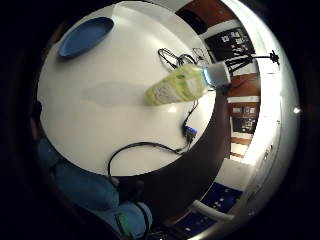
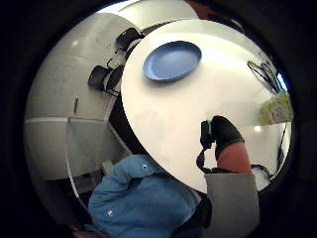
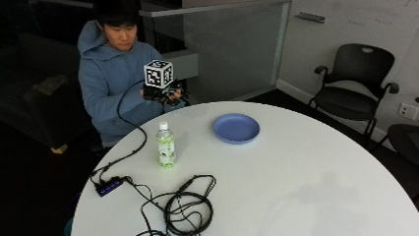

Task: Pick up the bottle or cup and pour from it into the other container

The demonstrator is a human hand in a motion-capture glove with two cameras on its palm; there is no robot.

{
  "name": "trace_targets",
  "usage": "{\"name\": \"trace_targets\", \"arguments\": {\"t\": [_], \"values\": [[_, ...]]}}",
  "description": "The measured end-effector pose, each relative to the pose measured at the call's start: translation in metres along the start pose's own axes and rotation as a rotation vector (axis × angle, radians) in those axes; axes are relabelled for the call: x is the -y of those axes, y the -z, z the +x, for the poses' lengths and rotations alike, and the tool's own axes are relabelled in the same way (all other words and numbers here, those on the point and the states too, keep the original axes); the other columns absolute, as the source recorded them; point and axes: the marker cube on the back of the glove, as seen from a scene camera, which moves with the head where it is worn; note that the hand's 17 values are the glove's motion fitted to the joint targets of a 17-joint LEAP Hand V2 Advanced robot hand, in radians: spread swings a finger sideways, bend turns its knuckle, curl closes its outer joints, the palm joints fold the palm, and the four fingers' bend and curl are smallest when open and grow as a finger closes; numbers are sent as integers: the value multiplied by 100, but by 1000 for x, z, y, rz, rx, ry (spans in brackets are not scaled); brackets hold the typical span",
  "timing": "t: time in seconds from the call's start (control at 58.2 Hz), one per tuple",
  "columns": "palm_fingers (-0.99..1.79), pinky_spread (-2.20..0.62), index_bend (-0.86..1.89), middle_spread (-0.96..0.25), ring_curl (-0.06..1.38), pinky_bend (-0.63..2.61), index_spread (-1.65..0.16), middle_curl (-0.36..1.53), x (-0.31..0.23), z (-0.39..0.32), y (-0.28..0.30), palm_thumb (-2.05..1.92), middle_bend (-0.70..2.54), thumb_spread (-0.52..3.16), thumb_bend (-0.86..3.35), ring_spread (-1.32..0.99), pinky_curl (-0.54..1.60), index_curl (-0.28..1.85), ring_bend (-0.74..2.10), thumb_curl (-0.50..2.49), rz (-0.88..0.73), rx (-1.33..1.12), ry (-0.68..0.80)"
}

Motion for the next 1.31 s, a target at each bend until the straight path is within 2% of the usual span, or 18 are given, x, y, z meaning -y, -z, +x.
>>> {"name": "trace_targets", "arguments": {"t": [0.206,0.378,0.79,1.306], "values": [[10,24,15,3,23,54,-36,28,-24,43,12,88,20,98,0,21,22,25,39,45,39,-24,-72],[14,24,15,4,24,52,-36,30,-36,107,24,80,23,99,-4,20,21,25,39,45,107,-52,-121],[17,24,14,5,26,48,-35,33,-66,217,6,73,24,97,-3,19,23,25,39,46,228,313,-120],[1,26,13,2,30,58,-36,31,-55,267,-24,63,17,94,-4,20,27,21,48,43,241,733,-69]]}}
